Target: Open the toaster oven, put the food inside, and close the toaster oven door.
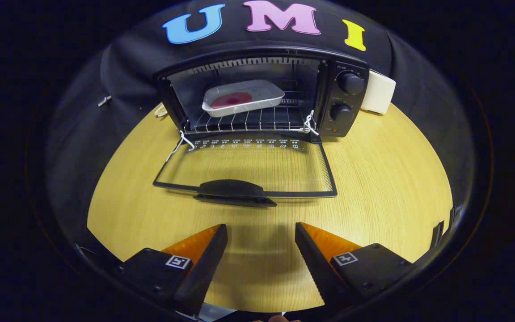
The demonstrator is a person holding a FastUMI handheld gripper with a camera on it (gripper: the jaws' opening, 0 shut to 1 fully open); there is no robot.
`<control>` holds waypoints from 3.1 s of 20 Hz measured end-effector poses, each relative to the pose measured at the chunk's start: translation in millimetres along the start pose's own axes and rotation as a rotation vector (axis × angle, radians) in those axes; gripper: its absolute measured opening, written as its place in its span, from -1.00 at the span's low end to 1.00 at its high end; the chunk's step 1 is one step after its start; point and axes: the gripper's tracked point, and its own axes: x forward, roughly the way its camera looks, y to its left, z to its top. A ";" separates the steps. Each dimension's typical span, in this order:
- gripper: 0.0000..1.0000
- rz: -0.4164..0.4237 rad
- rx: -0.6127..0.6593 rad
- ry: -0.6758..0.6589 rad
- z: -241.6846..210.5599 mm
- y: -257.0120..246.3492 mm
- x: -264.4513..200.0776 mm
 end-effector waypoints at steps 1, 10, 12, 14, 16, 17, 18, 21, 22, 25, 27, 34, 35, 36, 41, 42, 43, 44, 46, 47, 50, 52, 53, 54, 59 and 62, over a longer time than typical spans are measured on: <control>0.98 -0.008 -0.012 0.005 -2.8 2.0 3.3; 1.00 -0.059 -0.001 -0.045 11.6 9.1 34.2; 0.99 -0.039 0.007 -0.046 18.8 13.0 40.5; 0.98 -0.027 -0.006 -0.037 19.3 13.4 40.8; 0.98 -0.022 -0.017 -0.050 23.7 14.0 35.4; 0.98 -0.020 -0.025 -0.059 26.1 14.8 31.7; 0.98 -0.012 -0.040 -0.069 30.5 17.1 26.5; 0.98 0.021 -0.159 -0.146 50.0 22.4 6.9; 0.98 0.035 -0.178 -0.172 55.7 23.9 -1.2; 0.99 0.077 -0.145 -0.232 75.1 23.8 -21.1; 0.98 0.080 -0.113 -0.297 98.6 20.9 -30.1; 0.99 0.118 -0.056 -0.508 187.9 2.7 -99.5; 0.99 0.120 -0.060 -0.530 197.3 -9.8 -110.0; 1.00 0.120 -0.065 -0.559 207.3 -20.8 -121.4; 0.99 0.111 -0.098 -0.701 243.4 -80.7 -177.4; 0.99 0.106 -0.092 -0.721 246.8 -93.9 -189.6; 0.99 0.093 -0.084 -0.747 254.3 -110.1 -203.2; 0.99 0.071 -0.078 -0.777 260.5 -125.9 -215.6; 0.98 0.016 -0.067 -0.831 269.3 -156.6 -240.3; 0.98 -0.006 -0.058 -0.859 271.1 -168.3 -250.3; 0.98 -0.077 -0.036 -0.917 267.8 -202.9 -279.9; 0.98 -0.098 -0.037 -0.886 248.3 -212.4 -285.7; 0.98 -0.108 -0.047 -0.869 239.5 -215.2 -287.0; 0.98 -0.120 -0.057 -0.863 231.3 -218.3 -290.2; 0.99 -0.106 -0.027 -0.827 216.2 -213.3 -288.4; 0.98 -0.101 -0.007 -0.831 219.6 -207.6 -285.3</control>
